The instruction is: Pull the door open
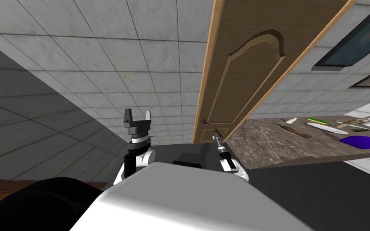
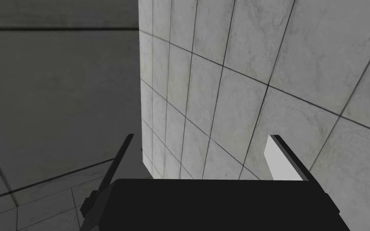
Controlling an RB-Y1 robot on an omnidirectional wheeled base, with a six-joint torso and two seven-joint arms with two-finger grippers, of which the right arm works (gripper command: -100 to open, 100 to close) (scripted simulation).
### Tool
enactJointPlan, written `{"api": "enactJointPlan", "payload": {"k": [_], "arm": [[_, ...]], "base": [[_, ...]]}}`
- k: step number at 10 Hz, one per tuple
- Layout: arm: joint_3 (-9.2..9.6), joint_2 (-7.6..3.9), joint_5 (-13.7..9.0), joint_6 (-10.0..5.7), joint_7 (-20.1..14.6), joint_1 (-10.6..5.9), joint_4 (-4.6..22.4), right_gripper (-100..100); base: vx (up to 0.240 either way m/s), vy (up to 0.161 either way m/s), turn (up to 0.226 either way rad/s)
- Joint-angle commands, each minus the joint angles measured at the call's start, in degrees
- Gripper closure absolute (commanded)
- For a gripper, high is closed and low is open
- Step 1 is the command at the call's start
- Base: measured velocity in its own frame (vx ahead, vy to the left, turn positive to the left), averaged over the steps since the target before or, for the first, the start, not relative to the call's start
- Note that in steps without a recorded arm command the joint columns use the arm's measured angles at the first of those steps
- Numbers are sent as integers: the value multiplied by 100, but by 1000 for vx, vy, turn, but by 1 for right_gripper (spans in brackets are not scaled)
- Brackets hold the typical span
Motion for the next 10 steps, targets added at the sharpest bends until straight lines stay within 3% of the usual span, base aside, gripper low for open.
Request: {"api": "enactJointPlan", "payload": {"k": [1,7,9,10], "arm": [[12,-37,29,-29,-69,-60,183,-100],[51,-220,138,-199,-363,-355,1044,-100],[53,-229,139,-185,-371,-343,1024,-100],[-14,-257,109,-243,-366,-447,1225,-100]], "base": [[101,0,40],[141,-9,45],[99,-12,16],[33,24,142]]}}
